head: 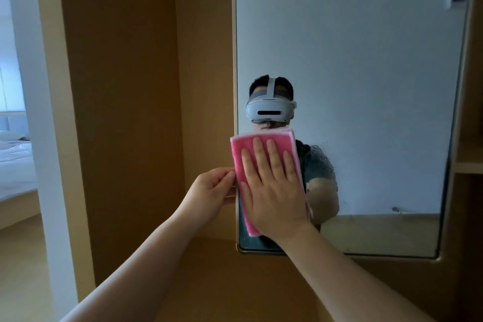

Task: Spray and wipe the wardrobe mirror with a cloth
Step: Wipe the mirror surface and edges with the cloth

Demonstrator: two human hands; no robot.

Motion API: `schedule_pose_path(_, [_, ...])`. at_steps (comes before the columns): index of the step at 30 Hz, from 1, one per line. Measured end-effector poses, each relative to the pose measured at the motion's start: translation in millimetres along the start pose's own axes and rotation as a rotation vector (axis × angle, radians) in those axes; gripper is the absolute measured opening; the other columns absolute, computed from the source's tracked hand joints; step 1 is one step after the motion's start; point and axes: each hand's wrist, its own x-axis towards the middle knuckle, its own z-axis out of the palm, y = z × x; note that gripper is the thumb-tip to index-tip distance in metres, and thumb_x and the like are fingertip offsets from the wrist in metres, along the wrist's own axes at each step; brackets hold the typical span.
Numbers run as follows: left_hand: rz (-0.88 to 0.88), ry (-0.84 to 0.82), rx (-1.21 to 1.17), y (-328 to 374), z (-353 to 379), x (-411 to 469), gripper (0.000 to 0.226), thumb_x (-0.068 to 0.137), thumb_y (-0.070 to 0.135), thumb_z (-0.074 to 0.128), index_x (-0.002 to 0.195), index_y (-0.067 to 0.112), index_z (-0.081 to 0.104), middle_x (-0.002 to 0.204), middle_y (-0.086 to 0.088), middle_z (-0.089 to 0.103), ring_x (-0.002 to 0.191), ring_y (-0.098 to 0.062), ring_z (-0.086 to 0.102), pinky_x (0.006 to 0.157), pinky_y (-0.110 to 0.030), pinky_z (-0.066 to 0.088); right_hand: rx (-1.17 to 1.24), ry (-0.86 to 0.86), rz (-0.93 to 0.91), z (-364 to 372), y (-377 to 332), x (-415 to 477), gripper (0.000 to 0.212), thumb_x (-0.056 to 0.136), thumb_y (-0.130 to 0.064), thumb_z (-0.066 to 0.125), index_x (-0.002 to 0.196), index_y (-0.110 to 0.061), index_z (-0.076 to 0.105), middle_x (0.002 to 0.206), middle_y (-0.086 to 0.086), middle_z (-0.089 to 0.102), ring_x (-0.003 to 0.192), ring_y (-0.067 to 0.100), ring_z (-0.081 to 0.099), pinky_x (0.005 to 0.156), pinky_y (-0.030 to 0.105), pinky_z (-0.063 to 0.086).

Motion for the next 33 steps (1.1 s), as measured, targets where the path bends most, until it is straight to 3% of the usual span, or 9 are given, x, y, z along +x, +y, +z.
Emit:
schedule_pose_path(6, [0.01, -0.004, 0.04, -2.7, -1.3, 0.5, 0.024, 0.1, 0.019, 0.046, 0.106, 0.015, 0.069, 0.092, -0.002, 0.075, 0.088, -0.016, 0.072, 0.07, -0.023, 0.057, -0.003, -0.009, -0.054, 2.8, 0.2, -32.4, 0.064, 0.102, -0.043, 0.032, 0.154, -0.01, 0.018, 0.161, 0.015, 0.014, 0.149, 0.035, 0.011, 0.12, 0.051, 0.013])
schedule_pose_path(17, [-0.011, 0.032, 0.011, 2.9, 2.6, -0.9, 0.027, 0.101, 0.02, 0.044, 0.099, 0.011, 0.069, 0.086, -0.003, 0.076, 0.082, -0.015, 0.072, 0.062, -0.017, 0.055, -0.023, -0.047, -0.162, -12.4, 33.5, -9.3, 0.06, 0.103, -0.043, 0.021, 0.155, -0.013, 0.016, 0.162, 0.013, 0.008, 0.15, 0.032, 0.001, 0.121, 0.048, -0.001])
schedule_pose_path(21, [-0.028, 0.067, 0.021, 2.2, 3.0, 0.4, 0.028, 0.101, 0.021, 0.044, 0.094, 0.011, 0.069, 0.083, -0.003, 0.076, 0.078, -0.017, 0.072, 0.06, -0.018, 0.054, -0.057, -0.052, -0.094, -28.1, 69.9, 16.8, 0.061, 0.101, -0.042, 0.023, 0.153, -0.012, 0.016, 0.161, 0.016, 0.01, 0.149, 0.036, 0.002, 0.121, 0.051, 0.001])
schedule_pose_path(25, [-0.01, 0.108, 0.09, 1.0, 3.9, 3.2, 0.03, 0.1, 0.027, 0.044, 0.091, 0.014, 0.069, 0.079, -0.001, 0.075, 0.074, -0.017, 0.072, 0.057, -0.018, 0.054, -0.1, 0.016, 0.036, -49.2, 115.7, 45.5, 0.06, 0.095, -0.039, 0.038, 0.148, -0.01, 0.036, 0.155, 0.02, 0.03, 0.144, 0.04, 0.024, 0.119, 0.052, 0.009])
schedule_pose_path(33, [0.029, 0.18, 0.237, -1.6, 4.9, 7.2, 0.044, 0.1, 0.037, 0.041, 0.079, 0.01, 0.069, 0.071, -0.003, 0.073, 0.066, -0.018, 0.071, 0.06, -0.029, 0.058, -0.09, 0.005, 0.069, -55.0, 121.6, 43.3, 0.06, 0.096, -0.038, 0.036, 0.148, -0.009, 0.035, 0.155, 0.02, 0.029, 0.144, 0.04, 0.024, 0.119, 0.052, 0.01])
